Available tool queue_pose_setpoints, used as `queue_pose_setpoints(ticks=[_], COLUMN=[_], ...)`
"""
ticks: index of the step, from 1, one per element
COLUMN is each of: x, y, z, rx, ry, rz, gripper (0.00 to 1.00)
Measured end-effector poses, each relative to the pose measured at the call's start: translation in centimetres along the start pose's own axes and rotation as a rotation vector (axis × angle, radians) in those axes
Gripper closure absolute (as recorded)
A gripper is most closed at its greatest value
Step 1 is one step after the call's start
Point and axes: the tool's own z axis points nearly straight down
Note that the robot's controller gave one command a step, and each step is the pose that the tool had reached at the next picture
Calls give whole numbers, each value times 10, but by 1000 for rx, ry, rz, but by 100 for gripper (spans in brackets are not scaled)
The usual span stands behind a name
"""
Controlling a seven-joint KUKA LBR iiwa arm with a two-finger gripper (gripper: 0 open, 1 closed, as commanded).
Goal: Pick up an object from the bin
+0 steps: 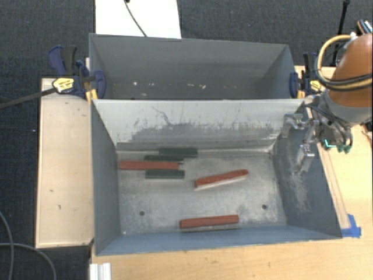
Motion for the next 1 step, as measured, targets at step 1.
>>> queue_pose_setpoints(ticks=[1], x=[14], y=[83], z=[145], rx=[-2], ry=[1], rz=[-38], gripper=[0])
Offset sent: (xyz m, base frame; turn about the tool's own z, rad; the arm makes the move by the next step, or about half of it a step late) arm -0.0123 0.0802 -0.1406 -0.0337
